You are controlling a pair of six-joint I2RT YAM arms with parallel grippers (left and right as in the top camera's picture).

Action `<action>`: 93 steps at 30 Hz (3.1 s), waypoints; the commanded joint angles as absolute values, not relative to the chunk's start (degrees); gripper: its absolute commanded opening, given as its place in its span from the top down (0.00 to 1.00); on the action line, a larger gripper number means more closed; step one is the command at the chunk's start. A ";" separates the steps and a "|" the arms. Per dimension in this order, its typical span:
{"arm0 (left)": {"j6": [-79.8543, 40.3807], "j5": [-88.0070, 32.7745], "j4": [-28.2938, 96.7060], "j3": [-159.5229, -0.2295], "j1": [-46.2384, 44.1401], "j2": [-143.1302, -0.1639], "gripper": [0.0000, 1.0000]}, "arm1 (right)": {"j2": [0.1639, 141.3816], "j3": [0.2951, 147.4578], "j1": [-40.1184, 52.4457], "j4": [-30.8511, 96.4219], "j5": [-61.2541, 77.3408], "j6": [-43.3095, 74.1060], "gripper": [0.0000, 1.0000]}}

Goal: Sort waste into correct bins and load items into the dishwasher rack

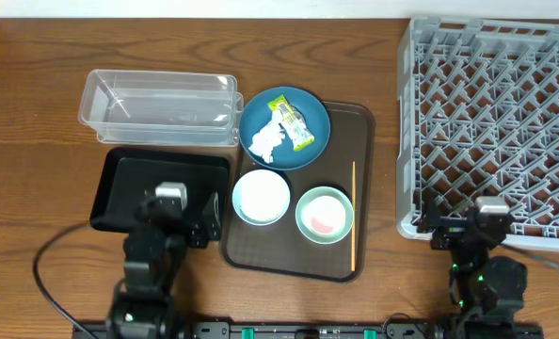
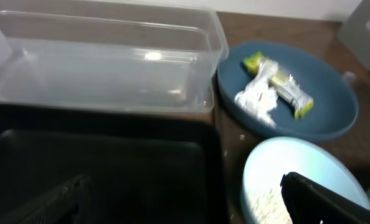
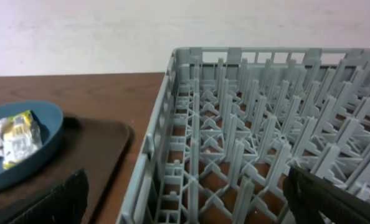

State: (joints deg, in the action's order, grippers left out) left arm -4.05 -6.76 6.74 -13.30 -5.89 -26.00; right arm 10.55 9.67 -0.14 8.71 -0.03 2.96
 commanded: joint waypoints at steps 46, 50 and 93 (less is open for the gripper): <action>0.69 -7.62 22.55 -66.87 -18.35 -84.01 0.04 | 63.88 54.74 0.40 39.46 5.43 3.20 0.01; 4.97 -5.41 20.38 -69.58 -21.82 -90.94 0.08 | 63.88 54.74 0.40 39.51 5.43 3.20 0.01; 5.56 -4.12 17.26 -69.60 -25.04 -105.03 0.79 | 63.88 54.74 0.40 39.62 5.41 3.18 0.01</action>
